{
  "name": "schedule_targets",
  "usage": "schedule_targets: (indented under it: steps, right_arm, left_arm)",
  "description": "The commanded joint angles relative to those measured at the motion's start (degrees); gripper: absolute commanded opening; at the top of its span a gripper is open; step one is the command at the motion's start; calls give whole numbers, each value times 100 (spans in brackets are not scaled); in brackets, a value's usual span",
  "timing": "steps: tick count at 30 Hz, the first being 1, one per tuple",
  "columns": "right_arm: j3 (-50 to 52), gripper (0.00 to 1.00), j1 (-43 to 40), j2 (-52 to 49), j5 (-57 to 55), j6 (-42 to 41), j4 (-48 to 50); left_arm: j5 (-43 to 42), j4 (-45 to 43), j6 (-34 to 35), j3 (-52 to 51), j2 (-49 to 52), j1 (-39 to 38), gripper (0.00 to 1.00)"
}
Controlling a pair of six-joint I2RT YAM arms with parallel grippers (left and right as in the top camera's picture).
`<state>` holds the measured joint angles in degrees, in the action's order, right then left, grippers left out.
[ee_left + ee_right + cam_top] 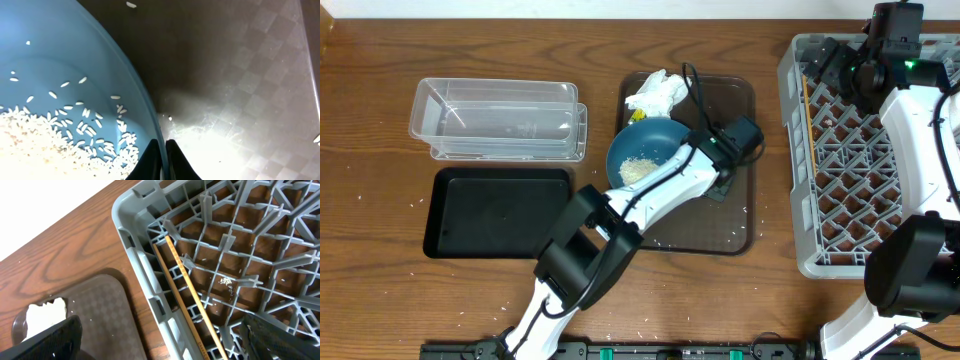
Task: Sort waste into correct bins and load items into the dishwasher rack
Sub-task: 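Grasp the rim of the blue rice bowl with the left gripper, then carry the blue bowl left over the black tray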
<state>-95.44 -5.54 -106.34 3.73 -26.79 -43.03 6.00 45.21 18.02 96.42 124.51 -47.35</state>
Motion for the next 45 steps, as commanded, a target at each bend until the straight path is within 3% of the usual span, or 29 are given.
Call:
schedule_targets:
  steps: [1,14,27,36,45]
  right_arm:
    - [-13,99,-50,-15,15,-61,-9]
    - [-13,99,-50,-15,15,-61,-9]
    - [-13,99,-50,-15,17,-61,-9]
    - [-13,99,-50,-15,17,-61,-9]
    - [-13,99,-50,-15,17,-61,-9]
  left_arm:
    - [245,103,70,125,-195,-155,6]
    - [264,570,378,122,-1523,111,6]
    - [142,1698,1038,122,-2494,1386,6]
    - [-1021,1755,1023,120,-3375,2430,6]
    - [-2245,1777,1016,-90,-3477,3427,6]
